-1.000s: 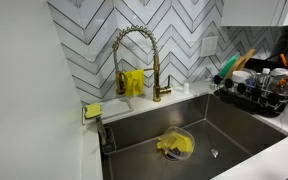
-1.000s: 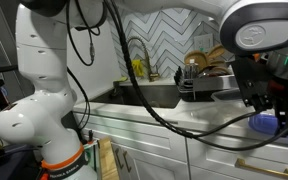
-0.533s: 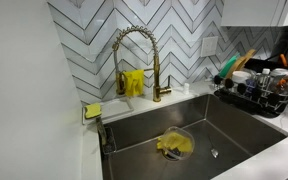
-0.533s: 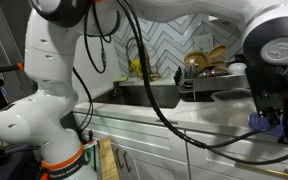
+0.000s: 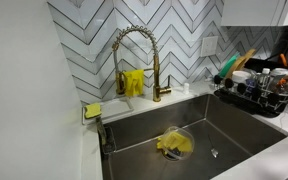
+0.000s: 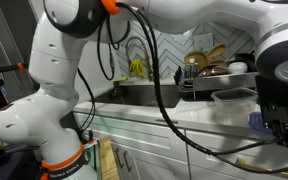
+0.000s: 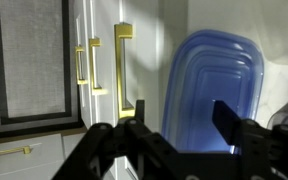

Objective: Put the blue lid on the bowl then put them on the dish rack

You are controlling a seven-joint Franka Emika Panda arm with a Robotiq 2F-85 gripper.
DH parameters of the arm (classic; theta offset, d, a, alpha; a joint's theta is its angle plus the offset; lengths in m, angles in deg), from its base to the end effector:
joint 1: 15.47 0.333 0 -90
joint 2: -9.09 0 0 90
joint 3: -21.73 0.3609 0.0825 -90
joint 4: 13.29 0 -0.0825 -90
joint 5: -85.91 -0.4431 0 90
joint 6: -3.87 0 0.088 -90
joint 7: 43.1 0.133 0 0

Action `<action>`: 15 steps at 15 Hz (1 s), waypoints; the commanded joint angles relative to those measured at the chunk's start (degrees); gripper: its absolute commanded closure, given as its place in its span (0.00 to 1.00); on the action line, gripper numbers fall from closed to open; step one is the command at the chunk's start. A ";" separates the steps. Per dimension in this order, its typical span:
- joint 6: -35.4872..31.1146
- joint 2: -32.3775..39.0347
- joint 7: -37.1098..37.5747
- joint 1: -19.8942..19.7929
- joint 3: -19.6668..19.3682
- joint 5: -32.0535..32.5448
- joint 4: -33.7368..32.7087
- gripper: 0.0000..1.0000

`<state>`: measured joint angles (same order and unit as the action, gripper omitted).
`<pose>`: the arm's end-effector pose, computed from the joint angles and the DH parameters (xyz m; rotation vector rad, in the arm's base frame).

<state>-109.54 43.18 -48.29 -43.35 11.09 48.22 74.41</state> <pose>0.6454 -0.4197 0.2942 -2.4067 1.1103 -0.0853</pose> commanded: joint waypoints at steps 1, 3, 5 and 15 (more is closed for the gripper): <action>2.15 2.57 1.61 -1.45 0.93 -1.93 -2.98 0.43; 2.06 2.80 2.40 -1.02 0.40 -1.15 -3.31 0.55; 1.50 2.45 4.20 -0.36 -0.36 0.19 -3.96 0.73; 1.05 -5.26 7.84 3.17 -3.13 17.22 -3.52 0.95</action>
<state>-108.71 41.30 -42.09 -42.17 9.55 59.12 69.09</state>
